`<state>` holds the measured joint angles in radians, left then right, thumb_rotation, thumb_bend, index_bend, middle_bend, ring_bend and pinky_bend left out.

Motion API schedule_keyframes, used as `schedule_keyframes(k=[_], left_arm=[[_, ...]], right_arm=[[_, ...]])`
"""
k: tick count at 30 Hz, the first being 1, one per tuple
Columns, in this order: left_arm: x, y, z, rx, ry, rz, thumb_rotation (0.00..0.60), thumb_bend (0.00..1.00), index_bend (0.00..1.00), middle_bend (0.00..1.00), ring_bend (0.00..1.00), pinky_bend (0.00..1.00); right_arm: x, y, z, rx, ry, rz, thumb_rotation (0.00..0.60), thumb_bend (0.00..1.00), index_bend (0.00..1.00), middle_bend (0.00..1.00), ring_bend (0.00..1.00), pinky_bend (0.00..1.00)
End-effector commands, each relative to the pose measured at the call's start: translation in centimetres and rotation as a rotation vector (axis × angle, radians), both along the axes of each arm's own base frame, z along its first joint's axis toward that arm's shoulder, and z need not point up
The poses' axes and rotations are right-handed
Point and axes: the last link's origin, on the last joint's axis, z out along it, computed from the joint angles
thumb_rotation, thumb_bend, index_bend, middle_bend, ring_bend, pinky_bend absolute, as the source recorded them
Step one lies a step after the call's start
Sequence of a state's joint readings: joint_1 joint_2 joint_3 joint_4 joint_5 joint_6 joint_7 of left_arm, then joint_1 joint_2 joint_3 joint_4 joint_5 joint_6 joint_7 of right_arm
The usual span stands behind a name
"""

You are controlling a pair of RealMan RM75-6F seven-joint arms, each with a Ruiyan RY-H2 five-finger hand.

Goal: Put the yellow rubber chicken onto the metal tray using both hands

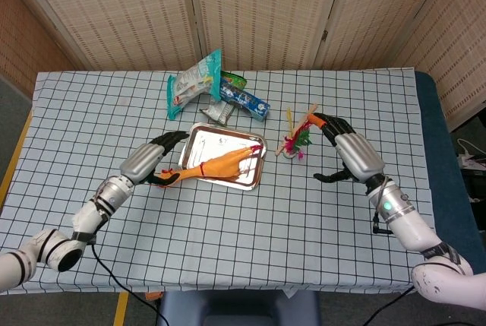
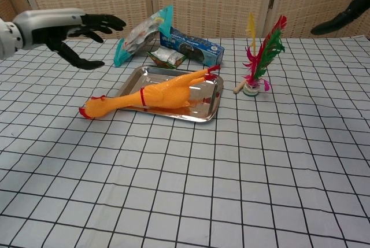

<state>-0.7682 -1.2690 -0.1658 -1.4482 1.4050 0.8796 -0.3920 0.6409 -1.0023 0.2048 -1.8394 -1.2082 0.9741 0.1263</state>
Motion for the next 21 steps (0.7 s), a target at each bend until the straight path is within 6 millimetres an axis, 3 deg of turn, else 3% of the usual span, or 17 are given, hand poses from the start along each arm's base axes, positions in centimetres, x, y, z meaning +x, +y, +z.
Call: schedule_keyframes(k=[1, 5, 8, 11, 14, 21], left_arm=[[-5.7, -6.7, 5.2, 0.161, 0.071, 0.076, 0.6, 0.36, 0.0, 0.0, 0.0, 0.1], [-11.3, -13.3, 8.3, 0.369, 0.223, 0.215, 0.6, 0.36, 0.0, 0.0, 0.0, 0.1], [-13.4, -17.3, 9.3, 0.504, 0.267, 0.298, 0.6, 0.36, 0.0, 0.0, 0.0, 0.1], [-14.8, -20.1, 9.0, 0.539, 0.281, 0.366, 0.6, 0.36, 0.0, 0.0, 0.0, 0.1], [-15.3, -21.3, 8.7, 0.508, 0.354, 0.381, 0.6, 0.37, 0.0, 0.0, 0.0, 0.08], [-14.5, -21.6, 8.9, 0.48, 0.315, 0.344, 0.6, 0.38, 0.0, 0.0, 0.0, 0.07]], right_arm=[[-3.7, 6.1, 1.2, -0.106, 0.214, 0.001, 0.6, 0.11, 0.0, 0.0, 0.0, 0.0], [-6.8, 11.0, 0.8, -0.185, 0.296, -0.094, 0.6, 0.11, 0.0, 0.0, 0.0, 0.0], [-8.4, 13.7, 0.2, -0.218, 0.276, -0.148, 0.6, 0.11, 0.0, 0.0, 0.0, 0.0], [-11.1, 15.9, 0.0, -0.316, 0.293, -0.209, 0.6, 0.11, 0.0, 0.0, 0.0, 0.0], [-13.4, 17.4, 0.0, -0.373, 0.291, -0.296, 0.6, 0.11, 0.0, 0.0, 0.0, 0.0], [-14.0, 17.0, 0.6, -0.412, 0.339, -0.268, 0.6, 0.11, 0.0, 0.0, 0.0, 0.0]])
